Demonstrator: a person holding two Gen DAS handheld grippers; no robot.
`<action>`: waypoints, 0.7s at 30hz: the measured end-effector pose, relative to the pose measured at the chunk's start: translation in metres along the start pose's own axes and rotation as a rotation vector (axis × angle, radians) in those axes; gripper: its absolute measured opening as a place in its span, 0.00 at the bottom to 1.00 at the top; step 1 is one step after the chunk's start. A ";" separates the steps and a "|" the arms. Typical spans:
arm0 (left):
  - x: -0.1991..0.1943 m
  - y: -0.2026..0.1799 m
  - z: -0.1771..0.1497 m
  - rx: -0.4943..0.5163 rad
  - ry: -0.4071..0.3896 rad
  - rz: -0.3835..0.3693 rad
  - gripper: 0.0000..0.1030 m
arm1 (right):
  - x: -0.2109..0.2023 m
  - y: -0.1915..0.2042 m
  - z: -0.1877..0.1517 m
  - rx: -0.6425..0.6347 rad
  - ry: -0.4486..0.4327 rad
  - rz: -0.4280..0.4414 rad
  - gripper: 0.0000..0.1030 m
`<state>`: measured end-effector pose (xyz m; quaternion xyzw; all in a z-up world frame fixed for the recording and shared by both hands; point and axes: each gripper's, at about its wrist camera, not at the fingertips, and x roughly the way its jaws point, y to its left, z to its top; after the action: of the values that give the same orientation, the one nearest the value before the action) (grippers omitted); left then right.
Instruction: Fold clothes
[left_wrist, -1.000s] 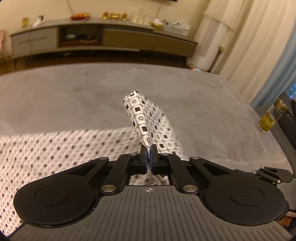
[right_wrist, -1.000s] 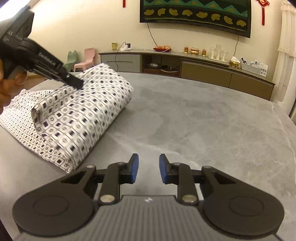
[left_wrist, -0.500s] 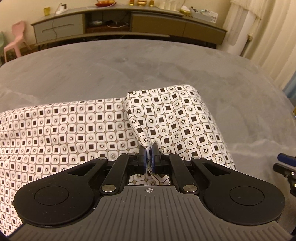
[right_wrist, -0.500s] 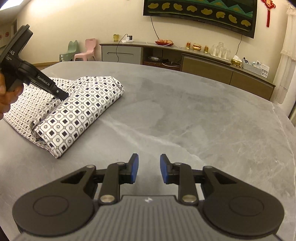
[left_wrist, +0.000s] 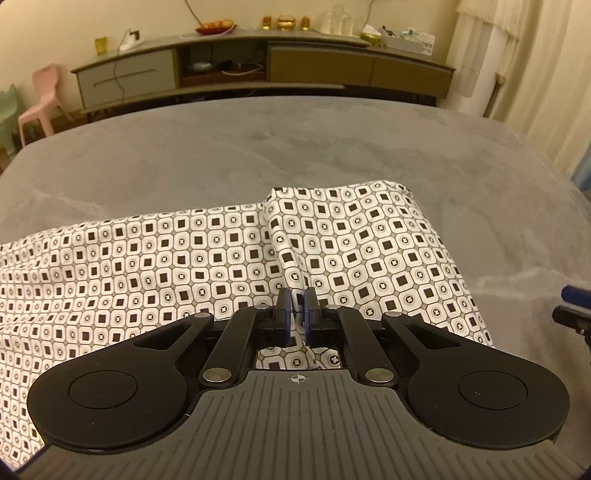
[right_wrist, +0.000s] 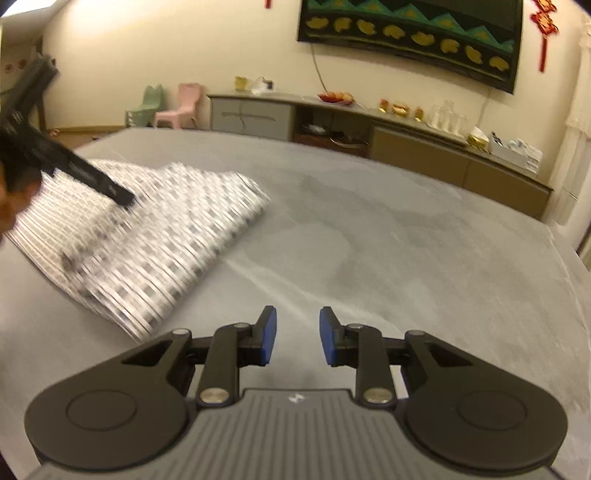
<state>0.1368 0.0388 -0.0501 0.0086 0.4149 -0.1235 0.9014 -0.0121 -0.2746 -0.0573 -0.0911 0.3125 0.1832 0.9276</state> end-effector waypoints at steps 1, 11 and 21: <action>0.001 0.001 -0.001 -0.004 -0.001 -0.005 0.00 | -0.001 0.008 0.008 0.002 -0.013 0.022 0.25; 0.007 0.014 -0.007 -0.041 0.003 -0.058 0.00 | 0.063 0.094 0.063 -0.117 0.067 0.135 0.24; 0.016 0.017 -0.009 -0.062 0.015 -0.063 0.00 | 0.112 0.082 0.111 -0.112 0.091 0.070 0.25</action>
<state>0.1441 0.0526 -0.0698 -0.0316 0.4252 -0.1390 0.8938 0.0988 -0.1357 -0.0429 -0.1402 0.3467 0.2286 0.8988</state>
